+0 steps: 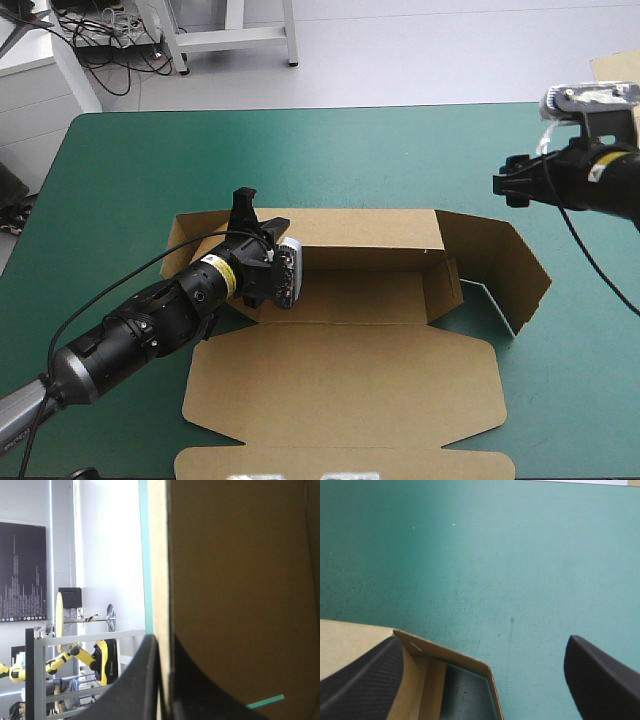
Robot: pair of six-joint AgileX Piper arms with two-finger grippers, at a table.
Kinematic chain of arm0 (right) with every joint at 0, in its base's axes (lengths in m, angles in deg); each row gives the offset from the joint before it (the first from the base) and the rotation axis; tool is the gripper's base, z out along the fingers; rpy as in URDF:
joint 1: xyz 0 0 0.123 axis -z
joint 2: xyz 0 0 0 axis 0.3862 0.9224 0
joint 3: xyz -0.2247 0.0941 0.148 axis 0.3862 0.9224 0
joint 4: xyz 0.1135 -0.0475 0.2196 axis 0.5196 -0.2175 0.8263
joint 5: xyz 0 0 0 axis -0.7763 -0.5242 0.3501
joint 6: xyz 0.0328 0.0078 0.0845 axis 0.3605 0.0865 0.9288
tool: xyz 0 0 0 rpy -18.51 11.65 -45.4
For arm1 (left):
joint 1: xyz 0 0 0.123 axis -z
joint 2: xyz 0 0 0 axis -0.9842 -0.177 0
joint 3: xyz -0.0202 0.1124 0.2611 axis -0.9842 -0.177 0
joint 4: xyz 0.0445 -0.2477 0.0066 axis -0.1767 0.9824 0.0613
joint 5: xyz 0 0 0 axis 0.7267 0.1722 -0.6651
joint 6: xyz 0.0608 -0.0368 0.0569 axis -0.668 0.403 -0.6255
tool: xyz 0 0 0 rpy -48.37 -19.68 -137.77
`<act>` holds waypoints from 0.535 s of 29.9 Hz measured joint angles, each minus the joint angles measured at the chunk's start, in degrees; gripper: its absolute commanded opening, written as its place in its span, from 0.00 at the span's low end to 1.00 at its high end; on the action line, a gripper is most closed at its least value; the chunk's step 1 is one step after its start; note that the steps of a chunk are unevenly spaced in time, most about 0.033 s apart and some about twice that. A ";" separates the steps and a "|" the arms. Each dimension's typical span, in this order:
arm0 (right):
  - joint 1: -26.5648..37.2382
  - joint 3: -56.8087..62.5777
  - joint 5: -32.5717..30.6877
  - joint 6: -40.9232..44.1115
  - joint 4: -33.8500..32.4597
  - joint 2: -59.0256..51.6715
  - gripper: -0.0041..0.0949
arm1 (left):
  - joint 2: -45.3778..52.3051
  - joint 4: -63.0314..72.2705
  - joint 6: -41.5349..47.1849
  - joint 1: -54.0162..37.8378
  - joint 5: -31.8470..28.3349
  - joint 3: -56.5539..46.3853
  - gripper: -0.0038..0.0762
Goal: Fold the box
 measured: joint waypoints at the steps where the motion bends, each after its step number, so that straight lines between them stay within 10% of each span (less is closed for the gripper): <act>1: 0.00 -1.57 -0.18 0.00 0.00 2.06 0.86 | 0.00 0.00 0.43 0.00 0.00 0.00 0.04; 16: 0.14 -11.83 -4.86 -0.06 1.73 26.60 0.86 | 0.00 -0.36 5.28 0.05 0.05 0.00 0.04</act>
